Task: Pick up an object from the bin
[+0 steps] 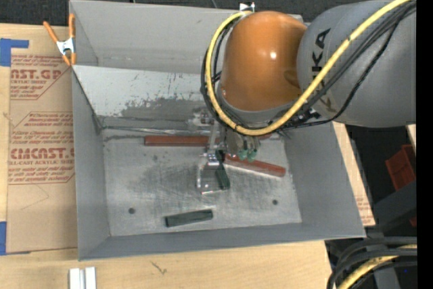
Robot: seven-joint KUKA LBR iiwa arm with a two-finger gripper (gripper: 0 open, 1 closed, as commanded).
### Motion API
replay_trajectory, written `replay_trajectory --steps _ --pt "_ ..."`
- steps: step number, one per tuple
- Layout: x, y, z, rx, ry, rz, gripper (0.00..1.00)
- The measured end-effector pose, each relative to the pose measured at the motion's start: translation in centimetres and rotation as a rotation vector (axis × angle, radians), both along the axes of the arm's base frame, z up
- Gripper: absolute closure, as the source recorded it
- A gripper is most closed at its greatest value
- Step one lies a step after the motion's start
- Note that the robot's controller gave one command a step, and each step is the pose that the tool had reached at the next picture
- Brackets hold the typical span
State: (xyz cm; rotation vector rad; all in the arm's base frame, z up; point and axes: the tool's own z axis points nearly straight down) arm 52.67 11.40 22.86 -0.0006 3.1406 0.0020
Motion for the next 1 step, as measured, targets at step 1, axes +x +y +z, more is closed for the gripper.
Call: replay_trajectory --steps 1 --pt "0.87 -2.81 -7.92 0.0 -0.005 0.019 0.0"
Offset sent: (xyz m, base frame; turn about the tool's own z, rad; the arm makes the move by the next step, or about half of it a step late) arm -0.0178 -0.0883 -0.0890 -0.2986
